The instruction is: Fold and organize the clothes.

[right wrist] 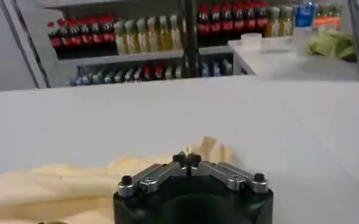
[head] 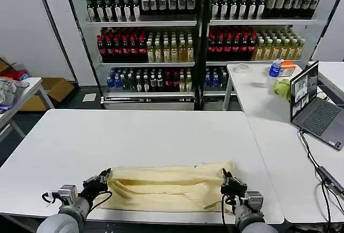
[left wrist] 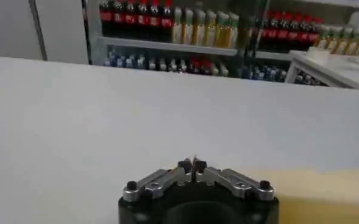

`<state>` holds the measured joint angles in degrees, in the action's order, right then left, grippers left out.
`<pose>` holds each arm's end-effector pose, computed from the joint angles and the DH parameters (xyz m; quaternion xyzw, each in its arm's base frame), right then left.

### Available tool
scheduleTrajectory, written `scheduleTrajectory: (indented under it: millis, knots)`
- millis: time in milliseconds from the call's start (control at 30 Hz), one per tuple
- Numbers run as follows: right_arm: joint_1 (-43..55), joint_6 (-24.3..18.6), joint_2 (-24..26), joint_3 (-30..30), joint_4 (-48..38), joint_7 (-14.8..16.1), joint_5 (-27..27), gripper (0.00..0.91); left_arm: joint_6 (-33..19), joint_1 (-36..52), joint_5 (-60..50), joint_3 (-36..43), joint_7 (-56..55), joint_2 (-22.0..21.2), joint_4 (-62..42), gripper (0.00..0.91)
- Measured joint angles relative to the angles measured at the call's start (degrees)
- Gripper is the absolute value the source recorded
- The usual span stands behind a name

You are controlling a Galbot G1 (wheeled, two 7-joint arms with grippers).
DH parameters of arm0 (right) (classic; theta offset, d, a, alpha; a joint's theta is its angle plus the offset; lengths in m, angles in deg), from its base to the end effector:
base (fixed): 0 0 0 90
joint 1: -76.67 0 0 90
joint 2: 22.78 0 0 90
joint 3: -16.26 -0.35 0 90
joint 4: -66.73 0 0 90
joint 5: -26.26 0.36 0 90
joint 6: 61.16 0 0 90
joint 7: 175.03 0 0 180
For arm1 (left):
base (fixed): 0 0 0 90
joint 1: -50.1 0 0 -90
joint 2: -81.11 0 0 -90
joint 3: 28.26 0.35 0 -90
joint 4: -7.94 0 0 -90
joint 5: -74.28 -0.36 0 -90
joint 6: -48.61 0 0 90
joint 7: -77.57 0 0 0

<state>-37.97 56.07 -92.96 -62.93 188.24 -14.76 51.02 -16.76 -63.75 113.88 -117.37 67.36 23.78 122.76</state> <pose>0.2024 -0.0007 -0.2818 0.0216 -0.9723 -0.0233 0.2316 0.2300 0.1031 -0.2877 -0.0475 -0.9663 0.0377 0.2503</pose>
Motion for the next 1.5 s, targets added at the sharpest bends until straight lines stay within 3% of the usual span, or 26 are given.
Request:
scheduleTrajectory:
  millis: [367, 933, 1000, 1033, 1067, 1500]
  knots:
    - [-4.0, 0.6, 0.8, -2.5, 3.4, -1.3, -1.5, 0.907, -0.7, -2.5, -2.7, -1.7, -1.2, -2.3, 1.9, 0.907]
    - [-5.3, 0.3, 3.2, -3.7, 6.1, -2.1, -1.5, 0.907, -1.2, -4.4, -6.4, -0.8, -4.2, -10.5, 3.0, 0.907]
    - [-5.1, 0.3, 3.3, -3.7, 6.1, -2.2, -1.3, 0.907, -1.2, -4.3, -6.7, -0.3, -4.2, -11.4, 2.7, 0.413]
    - [-5.0, 0.3, 3.3, -3.6, 6.1, -2.3, -1.2, 0.907, -1.3, -4.2, -6.8, -0.1, -4.2, -11.7, 2.6, 0.071]
    - [-4.9, 0.3, 3.3, -3.5, 6.1, -2.3, -1.2, 0.907, -1.4, -4.2, -6.9, 0.1, -4.2, -12.1, 2.4, 0.010]
    - [-4.3, 0.2, 3.4, -3.2, 6.6, -2.4, -0.6, 0.907, -3.0, -4.9, -8.2, 0.4, -3.9, -15.4, 0.8, 0.010]
